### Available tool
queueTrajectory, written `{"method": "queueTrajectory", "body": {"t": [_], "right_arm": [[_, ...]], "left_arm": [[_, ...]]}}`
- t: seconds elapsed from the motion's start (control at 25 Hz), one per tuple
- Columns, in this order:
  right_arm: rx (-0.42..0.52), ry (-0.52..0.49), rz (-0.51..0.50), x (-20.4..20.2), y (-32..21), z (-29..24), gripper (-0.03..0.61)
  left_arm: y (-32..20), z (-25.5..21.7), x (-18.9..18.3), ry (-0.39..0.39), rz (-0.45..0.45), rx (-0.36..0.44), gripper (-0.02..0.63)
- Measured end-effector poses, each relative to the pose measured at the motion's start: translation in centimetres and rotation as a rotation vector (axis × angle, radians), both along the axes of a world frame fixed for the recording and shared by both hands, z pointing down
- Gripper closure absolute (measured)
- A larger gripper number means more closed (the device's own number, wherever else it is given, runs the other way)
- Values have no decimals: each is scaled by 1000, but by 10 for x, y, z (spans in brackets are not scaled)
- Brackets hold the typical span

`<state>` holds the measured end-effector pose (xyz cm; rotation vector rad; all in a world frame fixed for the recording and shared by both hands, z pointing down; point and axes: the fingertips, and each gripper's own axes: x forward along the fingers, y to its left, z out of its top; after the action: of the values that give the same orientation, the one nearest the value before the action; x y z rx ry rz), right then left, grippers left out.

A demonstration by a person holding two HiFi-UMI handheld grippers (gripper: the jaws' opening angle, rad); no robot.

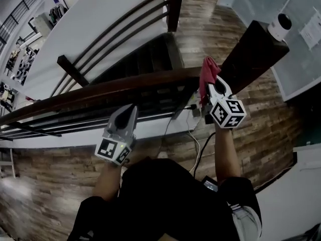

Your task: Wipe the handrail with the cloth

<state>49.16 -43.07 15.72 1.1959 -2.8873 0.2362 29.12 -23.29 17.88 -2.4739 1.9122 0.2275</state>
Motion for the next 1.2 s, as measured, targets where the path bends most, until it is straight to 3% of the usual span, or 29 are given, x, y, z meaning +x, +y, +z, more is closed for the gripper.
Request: {"method": "queueTrajectory", "body": {"t": [0.2, 0.44, 0.52, 1.2], "right_arm": [[-46, 197, 89, -2, -40, 15, 534], [33, 630, 121, -24, -53, 41, 534], [39, 700, 124, -29, -53, 46, 534], [-82, 608, -79, -87, -22, 55, 535]], "left_arm": [[3, 9, -7, -9, -64, -46, 614], [6, 13, -12, -11, -95, -71, 614], [6, 14, -15, -11, -99, -68, 614], [21, 18, -49, 20, -123, -76, 614]]}}
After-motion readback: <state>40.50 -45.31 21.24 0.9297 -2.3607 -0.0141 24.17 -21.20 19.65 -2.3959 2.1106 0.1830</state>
